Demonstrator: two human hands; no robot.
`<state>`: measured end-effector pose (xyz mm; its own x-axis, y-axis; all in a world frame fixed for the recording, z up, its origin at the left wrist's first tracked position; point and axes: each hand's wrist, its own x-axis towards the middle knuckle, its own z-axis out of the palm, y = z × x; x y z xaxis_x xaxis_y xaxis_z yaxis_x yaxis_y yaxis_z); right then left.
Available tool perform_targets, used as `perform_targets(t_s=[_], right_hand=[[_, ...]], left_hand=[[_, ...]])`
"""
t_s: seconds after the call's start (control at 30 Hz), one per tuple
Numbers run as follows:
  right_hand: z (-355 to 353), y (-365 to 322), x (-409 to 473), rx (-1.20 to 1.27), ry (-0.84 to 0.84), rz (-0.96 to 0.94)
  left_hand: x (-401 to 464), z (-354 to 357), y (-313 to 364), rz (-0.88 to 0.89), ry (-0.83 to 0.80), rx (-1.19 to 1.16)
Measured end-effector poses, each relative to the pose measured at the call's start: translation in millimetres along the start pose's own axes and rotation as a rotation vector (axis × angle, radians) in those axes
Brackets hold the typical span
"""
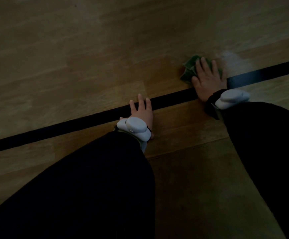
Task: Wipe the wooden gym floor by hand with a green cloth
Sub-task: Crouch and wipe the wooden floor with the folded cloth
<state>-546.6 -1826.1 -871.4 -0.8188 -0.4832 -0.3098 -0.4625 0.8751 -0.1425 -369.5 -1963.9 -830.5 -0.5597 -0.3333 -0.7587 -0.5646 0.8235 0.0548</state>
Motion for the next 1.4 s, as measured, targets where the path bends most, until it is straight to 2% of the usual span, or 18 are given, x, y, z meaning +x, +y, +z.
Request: perform_targets(t_s=[0.13, 0.27, 0.37, 0.43, 0.5, 0.63, 0.8, 1.03, 1.17, 1.27, 1.4], right_hand=[[11, -16, -8, -0.017, 0.095, 0.054], [12, -12, -9, -0.015, 0.122, 0.055], [16, -12, -6, -0.017, 0.118, 0.053], [16, -12, -6, -0.019, 0.129, 0.059], [16, -12, -7, -0.021, 0.141, 0.066], [14, -17, -9, -0.024, 0.158, 0.094], [13, -42, -9, -0.018, 0.081, 0.135], [23, -142, -21, -0.081, -0.04, -0.203], [45, -204, -53, -0.135, -0.041, -0.375], [58, -218, -65, -0.134, -0.027, -0.449], [55, -203, -57, -0.105, -0.037, -0.508]], left_hand=[[1, -1, -3, 0.026, 0.012, -0.004], [-17, 5, -26, 0.076, 0.051, -0.032], [-30, 6, -78, -0.048, 0.052, 0.032], [-33, 3, -113, -0.124, -0.014, 0.06], [-32, 5, -135, -0.102, -0.057, 0.063], [-24, 9, -137, -0.061, -0.049, 0.034], [-21, 12, -138, -0.066, -0.038, 0.039], [-24, 12, -136, -0.08, -0.041, 0.011], [-26, 12, -133, -0.11, -0.027, 0.014], [-27, 11, -132, -0.126, -0.036, 0.013], [-29, 12, -135, -0.11, -0.03, 0.022]])
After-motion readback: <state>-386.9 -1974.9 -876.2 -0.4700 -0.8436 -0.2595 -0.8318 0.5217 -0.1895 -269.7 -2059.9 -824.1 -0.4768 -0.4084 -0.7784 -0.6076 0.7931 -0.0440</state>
